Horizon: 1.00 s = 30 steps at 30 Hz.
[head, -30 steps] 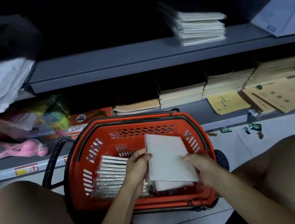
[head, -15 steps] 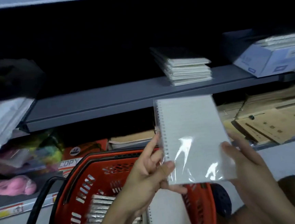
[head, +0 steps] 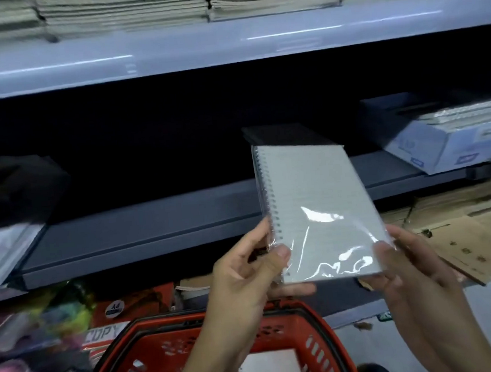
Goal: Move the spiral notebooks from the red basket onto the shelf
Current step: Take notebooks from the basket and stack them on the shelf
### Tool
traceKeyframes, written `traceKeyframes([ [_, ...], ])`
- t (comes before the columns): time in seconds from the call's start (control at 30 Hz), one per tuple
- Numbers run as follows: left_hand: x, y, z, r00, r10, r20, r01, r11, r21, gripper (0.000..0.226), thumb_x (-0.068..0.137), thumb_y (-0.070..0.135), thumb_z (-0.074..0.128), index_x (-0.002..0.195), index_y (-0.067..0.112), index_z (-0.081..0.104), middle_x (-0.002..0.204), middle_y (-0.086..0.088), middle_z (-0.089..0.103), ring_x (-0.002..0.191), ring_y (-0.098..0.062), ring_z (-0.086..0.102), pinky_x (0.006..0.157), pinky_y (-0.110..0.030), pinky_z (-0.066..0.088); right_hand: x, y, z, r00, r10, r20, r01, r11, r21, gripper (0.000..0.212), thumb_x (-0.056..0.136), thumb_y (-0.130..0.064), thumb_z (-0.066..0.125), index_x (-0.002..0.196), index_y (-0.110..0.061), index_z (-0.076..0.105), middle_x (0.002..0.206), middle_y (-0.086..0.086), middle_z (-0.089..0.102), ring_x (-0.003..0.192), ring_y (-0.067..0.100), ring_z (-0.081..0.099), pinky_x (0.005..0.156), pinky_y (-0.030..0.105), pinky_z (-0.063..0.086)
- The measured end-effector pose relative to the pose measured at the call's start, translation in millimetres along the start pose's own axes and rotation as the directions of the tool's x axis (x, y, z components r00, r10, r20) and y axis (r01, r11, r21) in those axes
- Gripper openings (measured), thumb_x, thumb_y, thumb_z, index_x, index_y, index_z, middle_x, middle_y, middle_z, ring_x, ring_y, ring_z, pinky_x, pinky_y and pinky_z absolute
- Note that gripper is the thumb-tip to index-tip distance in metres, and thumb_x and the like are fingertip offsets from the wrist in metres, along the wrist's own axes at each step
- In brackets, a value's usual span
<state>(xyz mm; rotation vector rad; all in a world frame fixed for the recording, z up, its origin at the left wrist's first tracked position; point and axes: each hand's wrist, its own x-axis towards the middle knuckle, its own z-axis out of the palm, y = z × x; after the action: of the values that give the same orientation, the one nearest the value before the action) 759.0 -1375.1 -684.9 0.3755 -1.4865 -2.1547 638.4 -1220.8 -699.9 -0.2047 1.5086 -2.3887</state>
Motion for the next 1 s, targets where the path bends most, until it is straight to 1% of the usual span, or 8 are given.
traceKeyframes([
  [0.13, 28, 10, 14, 0.994, 0.016, -0.106, -0.016, 1.000, -0.002, 0.050, 0.086, 0.011, 0.069, 0.134, 0.018, 0.060, 0.110, 0.008, 0.076, 0.076, -0.031, 0.077, 0.073, -0.042, 0.063, 29, -9, 10, 1.000, -0.004, 0.024, 0.003, 1.000, 0.008, 0.024, 0.094, -0.006, 0.058, 0.117, -0.007, 0.065, 0.103, 0.010, 0.076, 0.091, 0.021, 0.074, 0.069, 0.026, 0.060],
  [0.23, 60, 18, 28, 0.983, 0.045, -0.179, -0.057, 0.996, -0.062, 0.036, 0.089, 0.006, 0.068, 0.124, 0.015, 0.065, 0.106, -0.002, 0.076, 0.078, -0.018, 0.077, 0.072, -0.042, 0.063, 67, -18, 22, 0.998, 0.023, 0.054, -0.022, 1.000, -0.005, 0.018, 0.096, -0.009, 0.058, 0.113, -0.011, 0.064, 0.103, 0.006, 0.077, 0.096, 0.016, 0.074, 0.072, 0.025, 0.060],
  [0.33, 94, 25, 38, 0.969, 0.040, -0.244, -0.068, 0.992, -0.108, 0.021, 0.090, 0.005, 0.068, 0.111, 0.011, 0.067, 0.109, -0.008, 0.072, 0.081, -0.018, 0.076, 0.066, -0.032, 0.063, 109, -26, 37, 0.996, 0.048, 0.081, -0.047, 0.999, -0.012, 0.022, 0.098, -0.010, 0.058, 0.118, -0.004, 0.062, 0.113, 0.013, 0.073, 0.103, 0.019, 0.072, 0.077, 0.028, 0.060],
  [0.43, 123, 29, 41, 0.951, 0.031, -0.308, -0.059, 0.995, -0.083, 0.033, 0.092, 0.009, 0.069, 0.124, 0.008, 0.060, 0.106, -0.007, 0.073, 0.075, -0.020, 0.077, 0.078, -0.035, 0.063, 148, -27, 47, 0.989, 0.095, 0.115, -0.089, 0.995, -0.052, 0.017, 0.097, -0.008, 0.059, 0.110, 0.000, 0.064, 0.115, 0.017, 0.071, 0.103, 0.022, 0.072, 0.073, 0.026, 0.060],
  [0.57, 131, 16, 40, 0.922, 0.101, -0.374, -0.092, 0.995, 0.043, 0.040, 0.091, 0.017, 0.071, 0.130, 0.016, 0.059, 0.109, -0.003, 0.073, 0.074, -0.021, 0.077, 0.086, -0.034, 0.060, 156, -20, 35, 0.973, 0.139, 0.183, -0.112, 0.982, -0.149, 0.042, 0.090, -0.025, 0.069, 0.128, -0.010, 0.060, 0.120, 0.010, 0.070, 0.103, 0.025, 0.071, 0.086, 0.037, 0.058],
  [0.73, 127, -8, 29, 0.882, 0.350, -0.317, -0.235, 0.908, 0.348, 0.038, 0.081, 0.027, 0.081, 0.117, 0.026, 0.069, 0.115, 0.006, 0.068, 0.095, -0.014, 0.073, 0.079, -0.018, 0.056, 146, -5, 11, 0.988, 0.011, 0.153, 0.011, 0.990, -0.143, 0.057, 0.065, -0.044, 0.084, 0.117, -0.025, 0.069, 0.102, 0.000, 0.067, 0.084, 0.013, 0.064, 0.076, 0.031, 0.055],
  [0.87, 140, -11, 31, 0.838, 0.426, -0.342, -0.254, 0.858, 0.447, 0.034, 0.078, 0.025, 0.083, 0.111, 0.023, 0.074, 0.104, 0.016, 0.065, 0.094, -0.007, 0.067, 0.083, -0.025, 0.057, 158, 0, 27, 0.992, -0.110, 0.056, 0.118, 0.975, -0.186, 0.026, 0.086, -0.027, 0.073, 0.111, -0.023, 0.071, 0.093, -0.002, 0.068, 0.077, 0.010, 0.060, 0.070, 0.028, 0.053],
  [1.0, 161, -9, 30, 0.812, 0.457, -0.363, -0.251, 0.835, 0.489, 0.033, 0.081, 0.028, 0.081, 0.112, 0.023, 0.073, 0.106, 0.018, 0.064, 0.094, -0.008, 0.065, 0.083, -0.021, 0.055, 175, 2, 45, 0.989, -0.143, -0.023, 0.135, 0.968, -0.210, 0.024, 0.088, -0.022, 0.073, 0.112, -0.020, 0.071, 0.087, -0.004, 0.069, 0.070, 0.009, 0.059, 0.067, 0.025, 0.053],
])
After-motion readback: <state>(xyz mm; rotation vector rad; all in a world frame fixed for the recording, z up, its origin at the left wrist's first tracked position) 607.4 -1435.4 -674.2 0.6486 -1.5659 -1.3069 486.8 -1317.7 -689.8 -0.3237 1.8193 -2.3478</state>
